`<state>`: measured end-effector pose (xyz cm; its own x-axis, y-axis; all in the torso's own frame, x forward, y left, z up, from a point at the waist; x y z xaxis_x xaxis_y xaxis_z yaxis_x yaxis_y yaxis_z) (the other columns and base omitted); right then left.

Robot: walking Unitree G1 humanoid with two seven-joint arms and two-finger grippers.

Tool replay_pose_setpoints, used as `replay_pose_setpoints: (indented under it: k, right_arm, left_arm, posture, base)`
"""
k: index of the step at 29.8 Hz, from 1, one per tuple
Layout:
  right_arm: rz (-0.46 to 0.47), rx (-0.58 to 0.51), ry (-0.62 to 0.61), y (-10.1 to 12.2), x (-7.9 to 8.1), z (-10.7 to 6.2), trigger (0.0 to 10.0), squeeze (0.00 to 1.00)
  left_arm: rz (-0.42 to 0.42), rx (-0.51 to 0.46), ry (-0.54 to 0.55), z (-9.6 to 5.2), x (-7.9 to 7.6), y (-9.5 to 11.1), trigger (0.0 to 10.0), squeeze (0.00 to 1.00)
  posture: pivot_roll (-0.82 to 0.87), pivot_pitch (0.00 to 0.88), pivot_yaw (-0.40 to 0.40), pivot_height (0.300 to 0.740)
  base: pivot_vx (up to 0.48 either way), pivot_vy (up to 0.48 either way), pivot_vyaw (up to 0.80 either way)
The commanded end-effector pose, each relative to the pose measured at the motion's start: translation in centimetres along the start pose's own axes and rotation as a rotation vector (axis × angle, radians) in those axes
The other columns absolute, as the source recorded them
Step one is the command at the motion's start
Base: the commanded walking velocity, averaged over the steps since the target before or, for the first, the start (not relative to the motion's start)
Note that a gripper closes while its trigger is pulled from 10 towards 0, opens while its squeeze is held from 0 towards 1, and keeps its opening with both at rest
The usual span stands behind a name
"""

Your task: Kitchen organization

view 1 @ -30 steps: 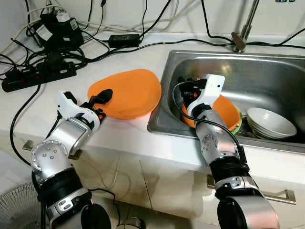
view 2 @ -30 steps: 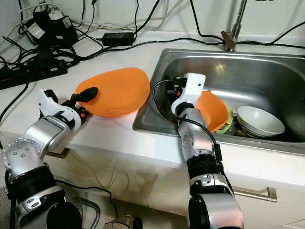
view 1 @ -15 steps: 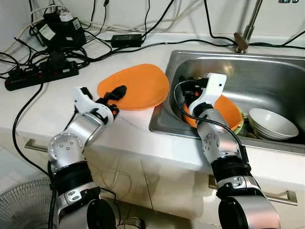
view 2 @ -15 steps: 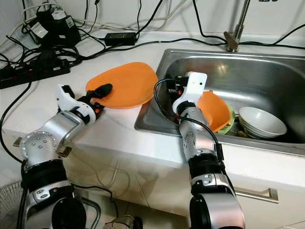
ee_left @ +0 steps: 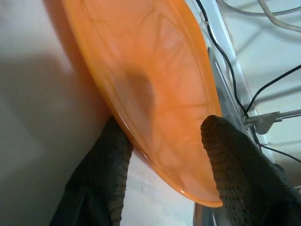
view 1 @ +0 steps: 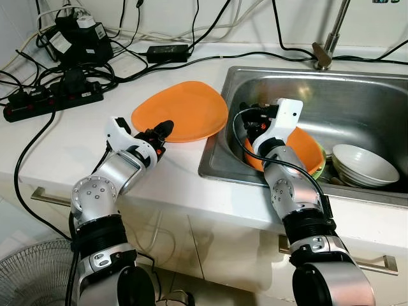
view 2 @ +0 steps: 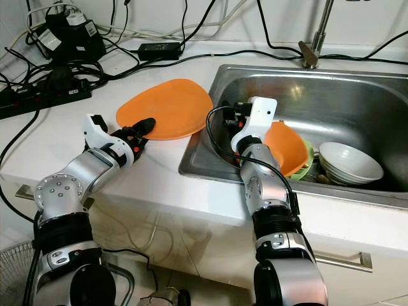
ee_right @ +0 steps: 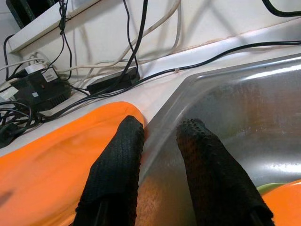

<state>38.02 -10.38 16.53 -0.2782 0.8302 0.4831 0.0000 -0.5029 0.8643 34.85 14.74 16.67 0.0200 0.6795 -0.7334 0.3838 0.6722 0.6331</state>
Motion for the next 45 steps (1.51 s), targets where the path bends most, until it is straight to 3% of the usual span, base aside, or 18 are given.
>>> replay_pose_setpoints:
  k: [1, 34, 35, 45]
  right_arm:
    - [0.009, -0.003, 0.007, 0.2, 0.1, -0.1, 10.0, 0.0]
    - [0.01, 0.007, 0.007, 0.0, 0.0, 0.0, 10.0, 0.0]
    - [0.011, 0.007, 0.008, -0.1, 0.1, 0.0, 10.0, 0.0]
    - [0.014, 0.005, 0.001, 0.0, 0.0, 0.0, 10.0, 0.0]
  left_arm:
    - [0.016, 0.018, 0.022, 0.1, 0.5, -0.4, 0.0, 0.0]
    - [-0.007, -0.046, 0.044, -0.4, 1.0, 0.2, 0.0, 0.0]
    - [-0.012, -0.093, 0.044, -0.5, 0.9, 0.9, 0.0, 0.0]
    - [-0.064, -0.228, -0.02, -0.9, 0.2, 2.7, 0.0, 0.0]
  posture:
    - [0.17, 0.059, 0.115, 0.74]
    - [0.17, 0.035, 0.103, 0.74]
    - [0.17, 0.034, 0.103, 0.74]
    - [0.17, 0.033, 0.102, 0.74]
  base:
    - [0.0, 0.0, 0.0]
    - [0.0, 0.0, 0.0]
    - [0.0, 0.0, 0.0]
    - [0.0, 0.0, 0.0]
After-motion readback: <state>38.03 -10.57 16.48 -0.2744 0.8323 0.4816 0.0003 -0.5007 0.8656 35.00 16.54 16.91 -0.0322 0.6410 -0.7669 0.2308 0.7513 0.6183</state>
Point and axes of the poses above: a point about 5 cm out from each wrist's last joint towards the gripper, its own z axis pointing out of the wrist towards the gripper, its own y axis along the axis of the wrist's last joint, x = y × z, the point moved 1 cm from there along z, pointing out of the wrist towards the gripper, and after that the axes turned 13 degrees about z, right-handed, at the moved point
